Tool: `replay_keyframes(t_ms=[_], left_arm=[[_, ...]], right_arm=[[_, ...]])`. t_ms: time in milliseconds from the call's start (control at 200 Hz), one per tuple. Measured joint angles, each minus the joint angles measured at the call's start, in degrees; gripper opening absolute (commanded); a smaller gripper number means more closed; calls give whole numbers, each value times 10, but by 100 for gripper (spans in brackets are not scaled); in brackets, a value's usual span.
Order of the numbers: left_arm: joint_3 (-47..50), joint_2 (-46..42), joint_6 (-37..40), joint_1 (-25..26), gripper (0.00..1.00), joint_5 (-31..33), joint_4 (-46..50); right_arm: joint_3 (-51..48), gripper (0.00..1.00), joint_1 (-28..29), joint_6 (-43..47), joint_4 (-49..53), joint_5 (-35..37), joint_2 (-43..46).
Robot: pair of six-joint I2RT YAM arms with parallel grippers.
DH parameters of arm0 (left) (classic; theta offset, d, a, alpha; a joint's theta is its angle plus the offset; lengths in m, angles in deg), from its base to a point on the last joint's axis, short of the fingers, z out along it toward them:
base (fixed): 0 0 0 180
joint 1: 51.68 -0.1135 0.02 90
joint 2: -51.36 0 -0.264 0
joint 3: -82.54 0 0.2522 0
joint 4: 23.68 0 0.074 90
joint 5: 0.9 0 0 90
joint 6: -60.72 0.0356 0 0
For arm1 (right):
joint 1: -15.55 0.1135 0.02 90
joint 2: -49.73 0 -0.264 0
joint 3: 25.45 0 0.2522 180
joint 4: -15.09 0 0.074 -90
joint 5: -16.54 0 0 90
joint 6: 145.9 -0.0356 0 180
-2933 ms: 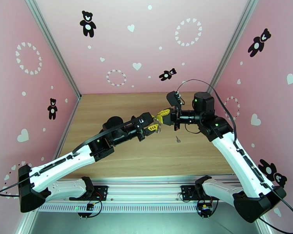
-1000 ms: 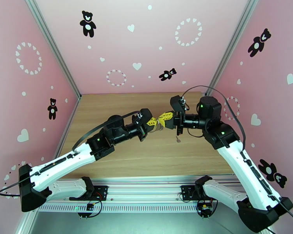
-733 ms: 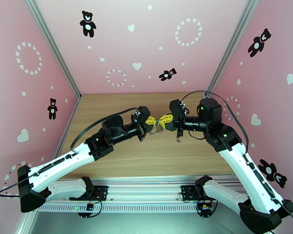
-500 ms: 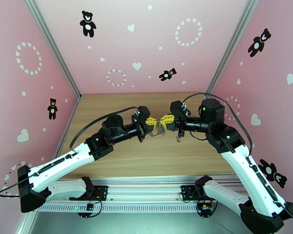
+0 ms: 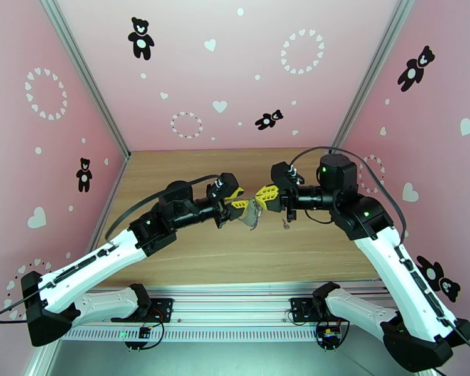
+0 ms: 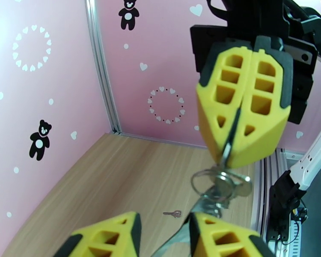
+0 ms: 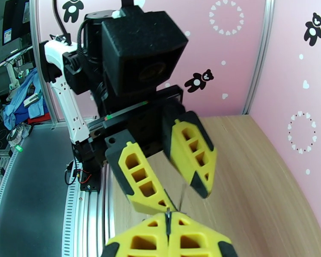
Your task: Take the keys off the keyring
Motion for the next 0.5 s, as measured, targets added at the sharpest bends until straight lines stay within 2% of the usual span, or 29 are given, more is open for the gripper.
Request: replay_keyframes(t_ms=[501], left_arm=[[-82, 37, 104, -13, 45, -140, 76]], right_arm=[[6, 0, 0, 15, 32, -38, -3]])
